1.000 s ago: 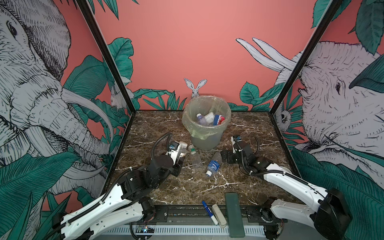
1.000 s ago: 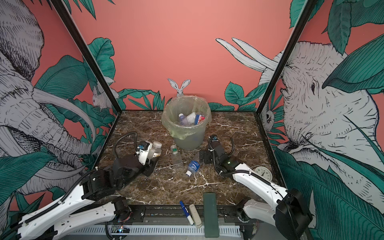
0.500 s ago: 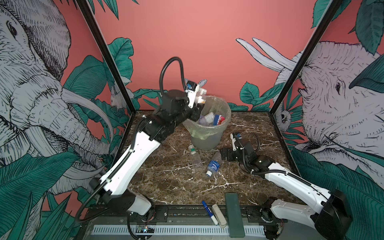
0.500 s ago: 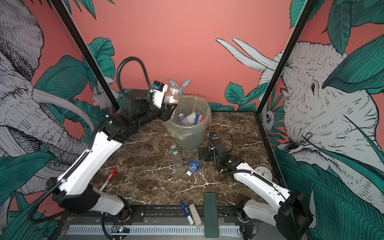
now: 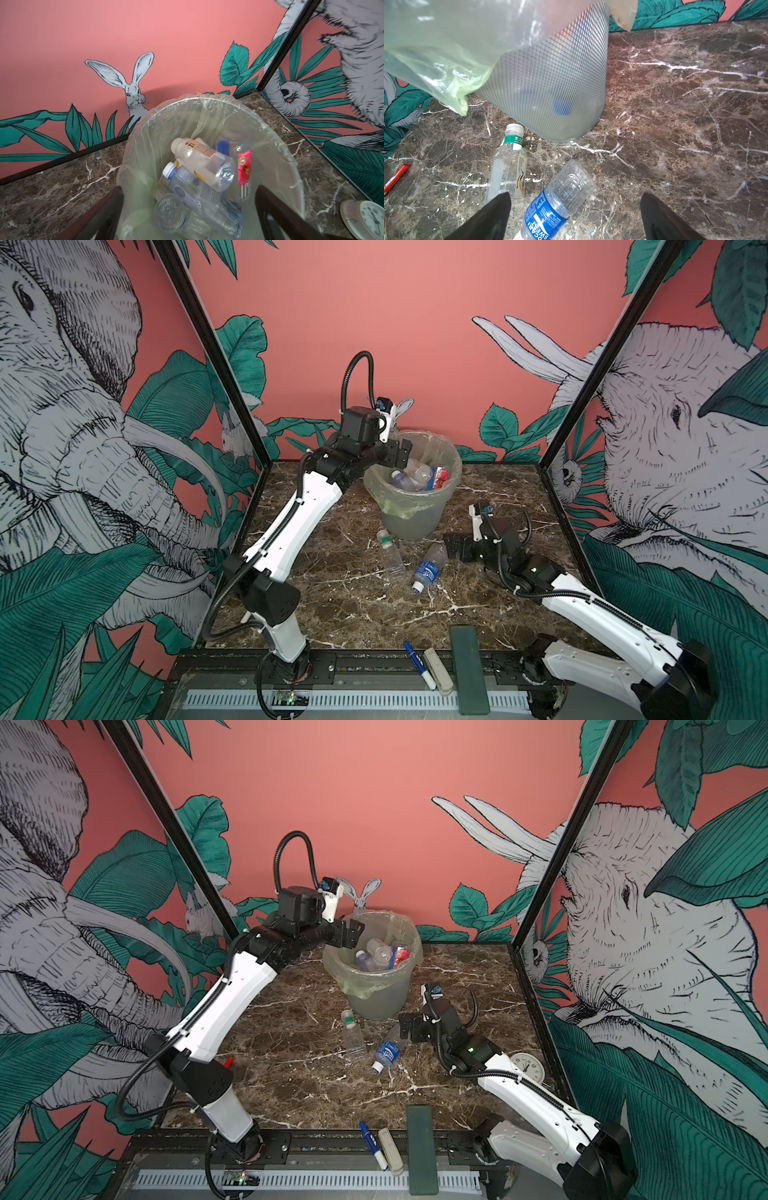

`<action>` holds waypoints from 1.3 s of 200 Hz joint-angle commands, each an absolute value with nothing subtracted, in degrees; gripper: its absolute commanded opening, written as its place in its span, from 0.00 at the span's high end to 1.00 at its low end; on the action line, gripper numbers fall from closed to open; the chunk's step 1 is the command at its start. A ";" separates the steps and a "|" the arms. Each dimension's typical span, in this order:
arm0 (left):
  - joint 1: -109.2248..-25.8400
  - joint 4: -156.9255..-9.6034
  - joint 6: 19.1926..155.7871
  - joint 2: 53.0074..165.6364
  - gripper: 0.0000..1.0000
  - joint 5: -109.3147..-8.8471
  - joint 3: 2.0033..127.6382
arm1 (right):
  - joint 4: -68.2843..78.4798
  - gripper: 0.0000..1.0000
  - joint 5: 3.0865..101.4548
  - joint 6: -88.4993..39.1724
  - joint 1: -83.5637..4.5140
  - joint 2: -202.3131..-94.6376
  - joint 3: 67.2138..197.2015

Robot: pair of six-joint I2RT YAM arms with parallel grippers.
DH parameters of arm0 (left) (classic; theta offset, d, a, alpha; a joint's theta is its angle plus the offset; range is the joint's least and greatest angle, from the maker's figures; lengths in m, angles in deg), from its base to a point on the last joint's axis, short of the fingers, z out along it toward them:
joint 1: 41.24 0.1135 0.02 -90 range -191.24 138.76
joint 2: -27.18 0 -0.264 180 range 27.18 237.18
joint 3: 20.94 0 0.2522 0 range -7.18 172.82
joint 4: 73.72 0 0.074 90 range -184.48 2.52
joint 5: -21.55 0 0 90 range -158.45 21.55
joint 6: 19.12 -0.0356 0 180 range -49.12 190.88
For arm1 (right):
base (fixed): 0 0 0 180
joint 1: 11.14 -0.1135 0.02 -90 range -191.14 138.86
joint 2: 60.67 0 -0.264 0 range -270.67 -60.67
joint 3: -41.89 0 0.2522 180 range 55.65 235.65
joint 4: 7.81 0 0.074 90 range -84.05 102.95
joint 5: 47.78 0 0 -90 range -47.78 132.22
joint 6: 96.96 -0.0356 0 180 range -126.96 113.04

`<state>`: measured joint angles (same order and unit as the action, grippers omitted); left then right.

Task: Throw the plastic bottles in the bin
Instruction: 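Lift the tea bottle with the left gripper up over the bin, then open the left gripper to drop the tea bottle into the bin, withdraw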

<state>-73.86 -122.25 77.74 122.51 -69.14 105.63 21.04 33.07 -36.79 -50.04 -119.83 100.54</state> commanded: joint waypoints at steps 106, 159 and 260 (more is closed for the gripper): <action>-70.48 -111.29 77.74 101.15 0.00 -69.53 79.06 | 23.30 0.01 29.27 -42.21 -55.15 -126.79 102.20; -69.72 -108.97 78.83 95.83 0.00 -68.54 67.76 | 22.38 0.01 29.25 -46.98 -56.53 -130.54 102.07; -69.72 -105.63 82.17 88.54 0.00 -64.75 48.53 | 22.34 0.01 28.86 -50.73 -58.25 -136.25 103.81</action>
